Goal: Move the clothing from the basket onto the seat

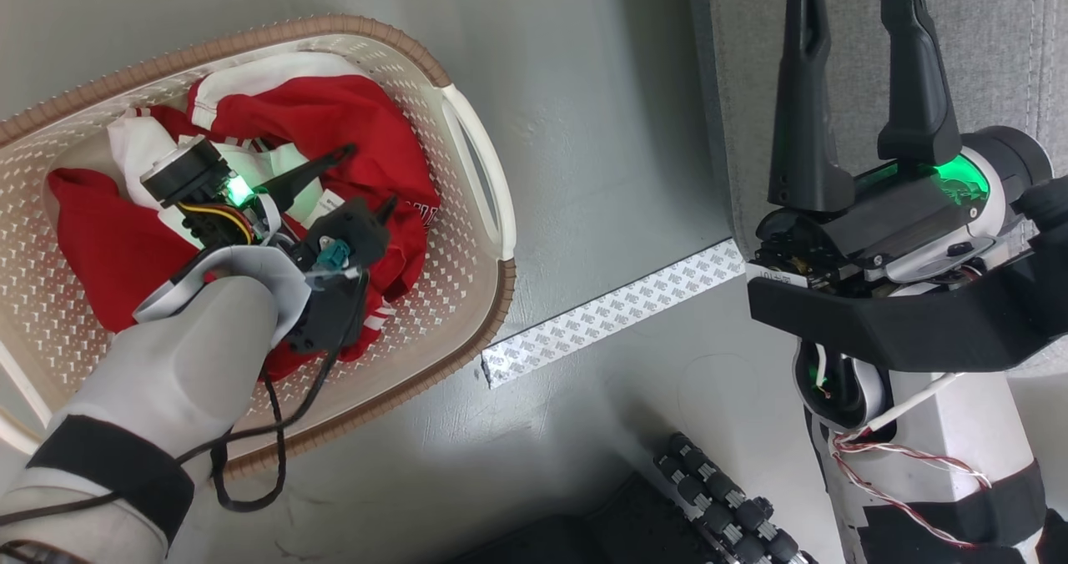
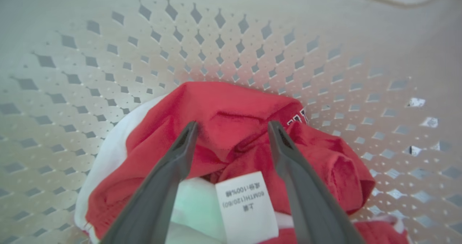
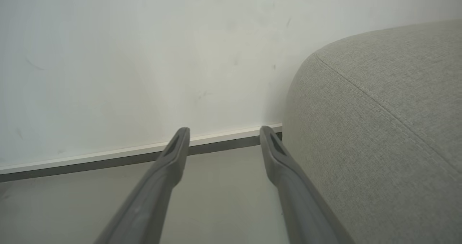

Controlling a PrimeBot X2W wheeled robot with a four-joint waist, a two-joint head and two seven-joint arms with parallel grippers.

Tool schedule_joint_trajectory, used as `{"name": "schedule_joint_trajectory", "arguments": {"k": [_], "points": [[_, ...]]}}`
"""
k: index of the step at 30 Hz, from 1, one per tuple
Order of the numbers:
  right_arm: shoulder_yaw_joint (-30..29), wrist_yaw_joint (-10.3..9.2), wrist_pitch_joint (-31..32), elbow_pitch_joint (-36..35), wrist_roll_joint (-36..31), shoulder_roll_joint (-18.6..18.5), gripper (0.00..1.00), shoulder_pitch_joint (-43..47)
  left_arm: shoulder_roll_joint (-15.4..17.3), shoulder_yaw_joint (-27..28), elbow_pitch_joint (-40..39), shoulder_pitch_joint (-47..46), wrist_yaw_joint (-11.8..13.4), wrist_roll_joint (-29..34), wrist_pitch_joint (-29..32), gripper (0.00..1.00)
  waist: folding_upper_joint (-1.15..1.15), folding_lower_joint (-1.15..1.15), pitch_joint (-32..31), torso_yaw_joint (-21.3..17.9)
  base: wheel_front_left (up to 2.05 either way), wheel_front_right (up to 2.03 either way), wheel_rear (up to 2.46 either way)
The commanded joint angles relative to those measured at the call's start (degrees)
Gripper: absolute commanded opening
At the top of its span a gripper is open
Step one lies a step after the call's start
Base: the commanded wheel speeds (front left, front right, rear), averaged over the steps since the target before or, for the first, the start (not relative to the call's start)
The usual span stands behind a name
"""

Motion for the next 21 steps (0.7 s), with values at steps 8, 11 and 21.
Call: {"name": "schedule_joint_trajectory", "arguments": {"k": [8,11,21], "points": [[-0.66,0.04,-0.11,0.10,0.15,0.15,1.00,0.83,-0.48,-0.12,1.62,-1.48,1.19,-2.82,-0.23,0.42,0.00,0.00,0.26,0.38,0.00,0.00,0.00],[-0.86,0.04,-0.11,0.24,-0.03,0.15,1.00,0.51,-0.44,0.33,1.31,-1.91,1.41,-3.75,-0.23,0.00,0.00,0.00,0.43,0.60,0.00,0.00,0.00],[-0.51,0.04,-0.11,1.04,0.67,0.15,1.00,-1.00,0.50,1.32,-1.99,0.25,0.96,-7.35,-0.23,0.00,0.00,0.00,-0.26,1.61,0.00,0.00,0.00]]}}
